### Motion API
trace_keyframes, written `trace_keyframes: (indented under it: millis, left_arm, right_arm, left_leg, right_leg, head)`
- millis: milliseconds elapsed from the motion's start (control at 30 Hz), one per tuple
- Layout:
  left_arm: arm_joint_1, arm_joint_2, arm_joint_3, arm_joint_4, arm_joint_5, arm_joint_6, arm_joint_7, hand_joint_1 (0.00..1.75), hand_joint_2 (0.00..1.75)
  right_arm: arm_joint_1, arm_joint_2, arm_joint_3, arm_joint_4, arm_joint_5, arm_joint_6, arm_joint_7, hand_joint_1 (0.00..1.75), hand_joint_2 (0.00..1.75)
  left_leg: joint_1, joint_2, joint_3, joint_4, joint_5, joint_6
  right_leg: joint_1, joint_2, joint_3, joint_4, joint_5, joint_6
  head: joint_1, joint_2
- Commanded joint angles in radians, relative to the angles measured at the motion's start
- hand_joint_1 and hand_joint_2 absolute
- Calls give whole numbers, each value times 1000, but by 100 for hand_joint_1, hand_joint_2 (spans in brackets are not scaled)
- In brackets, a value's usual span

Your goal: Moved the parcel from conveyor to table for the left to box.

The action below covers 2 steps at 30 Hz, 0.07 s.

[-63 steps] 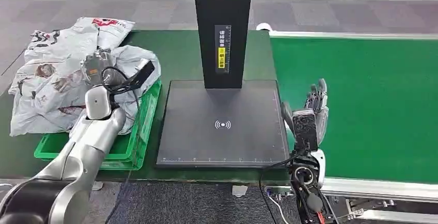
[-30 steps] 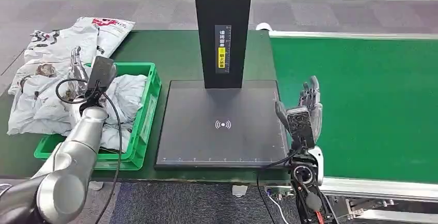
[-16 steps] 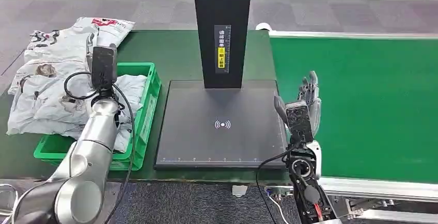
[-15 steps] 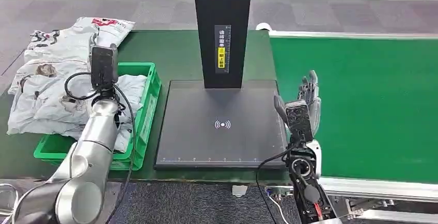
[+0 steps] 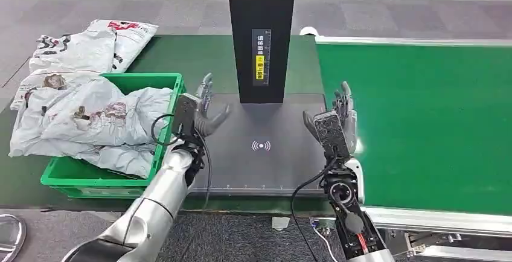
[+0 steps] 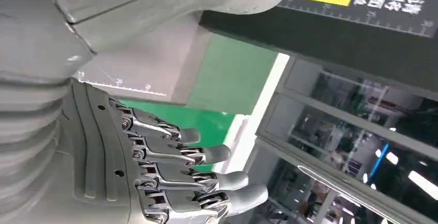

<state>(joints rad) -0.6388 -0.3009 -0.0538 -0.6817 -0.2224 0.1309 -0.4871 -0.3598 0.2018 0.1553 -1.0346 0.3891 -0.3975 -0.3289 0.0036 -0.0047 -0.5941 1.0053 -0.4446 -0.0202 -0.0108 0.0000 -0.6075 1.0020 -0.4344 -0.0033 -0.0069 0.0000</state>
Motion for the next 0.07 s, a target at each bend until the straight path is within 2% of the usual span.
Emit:
trace_keyframes:
  millis: [33, 67]
  left_arm:
    - [6, -7, -142, 37, -6, 122, 2, 0, 175]
    - [6, -7, -142, 37, -6, 122, 2, 0, 175]
  right_arm:
    - [2, 0, 39, 60, 19, -23, 17, 0, 175]
    - [2, 0, 39, 60, 19, -23, 17, 0, 175]
  left_leg:
    - [0, 0, 2, -1, 0, 0]
    - [0, 1, 3, -2, 0, 0]
  right_leg:
    - [0, 0, 2, -1, 0, 0]
    - [1, 0, 3, -2, 0, 0]
  head:
    - [0, 0]
    - [0, 0]
